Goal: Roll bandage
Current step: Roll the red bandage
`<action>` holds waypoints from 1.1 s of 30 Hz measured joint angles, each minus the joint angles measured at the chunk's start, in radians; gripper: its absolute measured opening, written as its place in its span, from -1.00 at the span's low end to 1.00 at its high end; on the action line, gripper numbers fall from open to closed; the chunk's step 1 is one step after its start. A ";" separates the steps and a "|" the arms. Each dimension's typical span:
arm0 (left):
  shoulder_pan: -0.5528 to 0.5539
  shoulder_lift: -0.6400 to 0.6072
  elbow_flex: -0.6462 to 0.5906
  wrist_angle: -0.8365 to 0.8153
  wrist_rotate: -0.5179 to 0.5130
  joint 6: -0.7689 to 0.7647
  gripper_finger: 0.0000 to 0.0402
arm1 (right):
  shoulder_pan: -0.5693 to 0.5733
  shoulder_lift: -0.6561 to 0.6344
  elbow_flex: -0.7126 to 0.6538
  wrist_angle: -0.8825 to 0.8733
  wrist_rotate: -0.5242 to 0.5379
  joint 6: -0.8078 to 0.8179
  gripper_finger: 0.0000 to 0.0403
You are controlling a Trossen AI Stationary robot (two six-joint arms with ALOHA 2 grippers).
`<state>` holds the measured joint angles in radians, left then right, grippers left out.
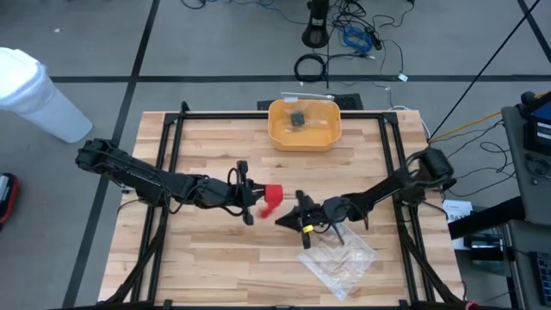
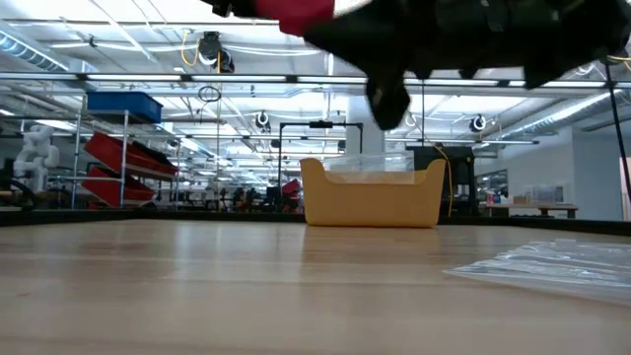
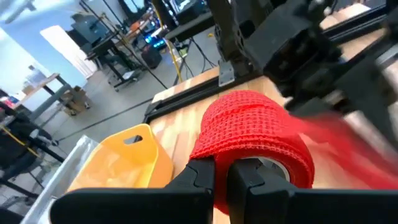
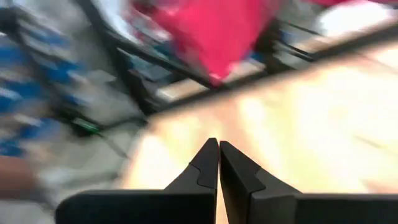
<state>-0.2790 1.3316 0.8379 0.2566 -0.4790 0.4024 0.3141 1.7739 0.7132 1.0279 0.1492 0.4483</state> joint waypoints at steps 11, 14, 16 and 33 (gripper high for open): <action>-0.074 -0.001 0.001 0.076 0.006 0.106 -0.95 | 0.079 -0.214 0.000 -0.327 0.157 -0.170 -0.96; -0.084 -0.001 0.002 0.079 0.007 0.101 -0.95 | 0.098 -0.215 0.000 -0.320 0.173 -0.237 -0.83; -0.086 -0.001 0.002 0.092 0.014 0.073 -0.95 | 0.107 -0.211 0.000 -0.312 0.195 -0.299 -0.72; 0.081 0.010 0.001 0.157 0.215 -0.880 -0.95 | 0.260 -0.101 0.004 0.150 0.737 -1.205 -0.75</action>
<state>-0.1985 1.3415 0.8394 0.4131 -0.2637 -0.4775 0.5744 1.6732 0.7174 1.1778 0.8858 -0.7565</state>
